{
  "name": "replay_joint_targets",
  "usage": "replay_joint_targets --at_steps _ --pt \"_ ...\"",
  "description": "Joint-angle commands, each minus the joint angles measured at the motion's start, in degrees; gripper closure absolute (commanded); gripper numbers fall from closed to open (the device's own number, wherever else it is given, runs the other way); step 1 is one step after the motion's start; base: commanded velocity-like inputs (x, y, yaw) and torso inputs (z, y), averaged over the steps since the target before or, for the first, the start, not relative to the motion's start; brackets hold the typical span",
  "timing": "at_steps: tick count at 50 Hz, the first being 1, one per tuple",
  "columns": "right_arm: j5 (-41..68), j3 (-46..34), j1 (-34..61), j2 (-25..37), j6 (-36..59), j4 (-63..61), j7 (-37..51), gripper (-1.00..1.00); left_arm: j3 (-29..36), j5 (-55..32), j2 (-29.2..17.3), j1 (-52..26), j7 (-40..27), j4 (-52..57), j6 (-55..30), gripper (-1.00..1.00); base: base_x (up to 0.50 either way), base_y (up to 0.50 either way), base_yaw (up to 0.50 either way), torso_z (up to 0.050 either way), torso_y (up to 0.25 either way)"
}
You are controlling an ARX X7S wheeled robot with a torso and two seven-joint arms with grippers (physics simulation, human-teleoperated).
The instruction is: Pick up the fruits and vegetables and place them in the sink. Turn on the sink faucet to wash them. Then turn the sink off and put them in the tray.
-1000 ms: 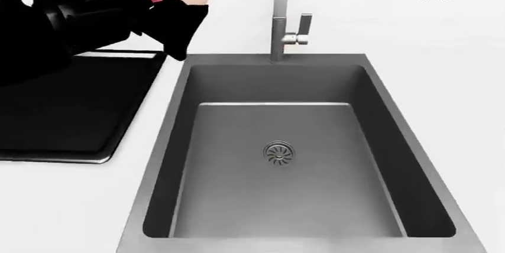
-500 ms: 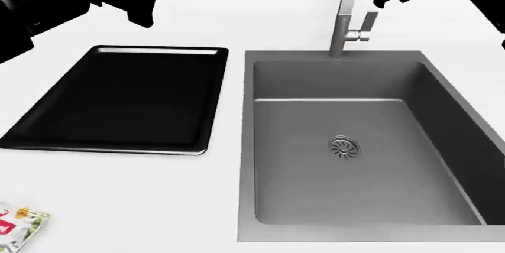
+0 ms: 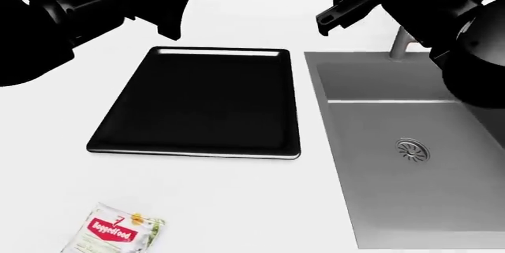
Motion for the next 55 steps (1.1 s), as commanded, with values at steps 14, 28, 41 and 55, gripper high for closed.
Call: replay_joint_targets --at_steps 14,28,41,55 --pt "6.49 -1.15 -0.45 -16.66 6.5 27.54 -14.17 1.0 4.53 6.28 6.3 -2.83 5.12 -7.81 1.61 1.0 0.03 0.03 0.0 0.0 0.0" --pt "5.6 -5.35 6.25 -35.44 13.83 67.49 -37.34 1.0 18.8 16.27 11.74 -7.91 20.55 -24.25 -5.36 1.0 0.0 0.0 0.0 0.0 0.0" --pt "5.75 -2.26 8.11 -31.23 8.72 61.82 -31.99 1.0 29.82 22.78 13.83 -6.6 27.78 -26.04 -7.72 1.0 0.0 0.0 0.0 0.0 0.0" --pt "5.79 -2.02 6.48 -30.2 8.43 59.07 -30.26 1.0 27.77 21.05 12.73 -5.07 24.56 -23.42 -7.93 -1.0 0.0 0.0 0.0 0.0 0.001"
